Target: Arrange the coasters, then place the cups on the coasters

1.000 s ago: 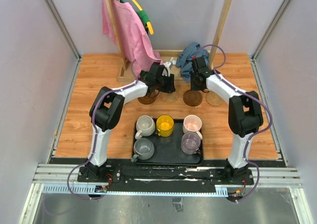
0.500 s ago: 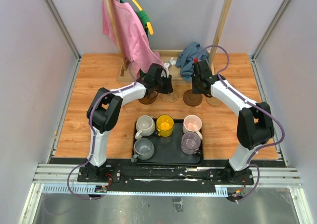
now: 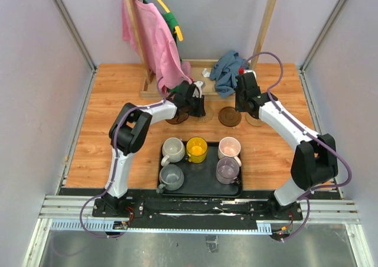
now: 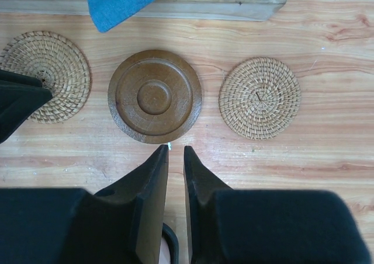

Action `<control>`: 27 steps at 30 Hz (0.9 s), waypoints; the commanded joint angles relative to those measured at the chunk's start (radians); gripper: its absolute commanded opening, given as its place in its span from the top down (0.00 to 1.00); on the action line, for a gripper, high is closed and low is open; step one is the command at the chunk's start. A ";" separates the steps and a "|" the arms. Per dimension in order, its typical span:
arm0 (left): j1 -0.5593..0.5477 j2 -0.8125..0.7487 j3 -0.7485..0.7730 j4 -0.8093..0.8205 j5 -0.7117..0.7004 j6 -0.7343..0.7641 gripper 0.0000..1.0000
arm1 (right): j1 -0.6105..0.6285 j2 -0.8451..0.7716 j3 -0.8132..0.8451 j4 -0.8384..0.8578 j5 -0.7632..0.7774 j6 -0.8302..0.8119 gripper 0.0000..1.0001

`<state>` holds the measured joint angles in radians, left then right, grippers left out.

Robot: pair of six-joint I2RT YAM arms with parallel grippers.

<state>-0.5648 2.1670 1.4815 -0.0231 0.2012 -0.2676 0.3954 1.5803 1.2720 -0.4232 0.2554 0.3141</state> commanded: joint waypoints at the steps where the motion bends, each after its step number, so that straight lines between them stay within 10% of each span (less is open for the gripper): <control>1: -0.008 0.024 -0.005 -0.007 0.025 -0.003 0.74 | 0.010 -0.031 -0.021 0.011 0.037 0.011 0.81; 27: -0.024 -0.054 -0.093 0.034 -0.016 -0.024 0.63 | 0.010 -0.022 -0.017 0.013 0.021 0.029 0.82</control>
<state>-0.5766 2.1307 1.4002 0.0441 0.2100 -0.2977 0.3954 1.5688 1.2533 -0.4164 0.2626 0.3328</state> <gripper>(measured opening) 0.326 0.184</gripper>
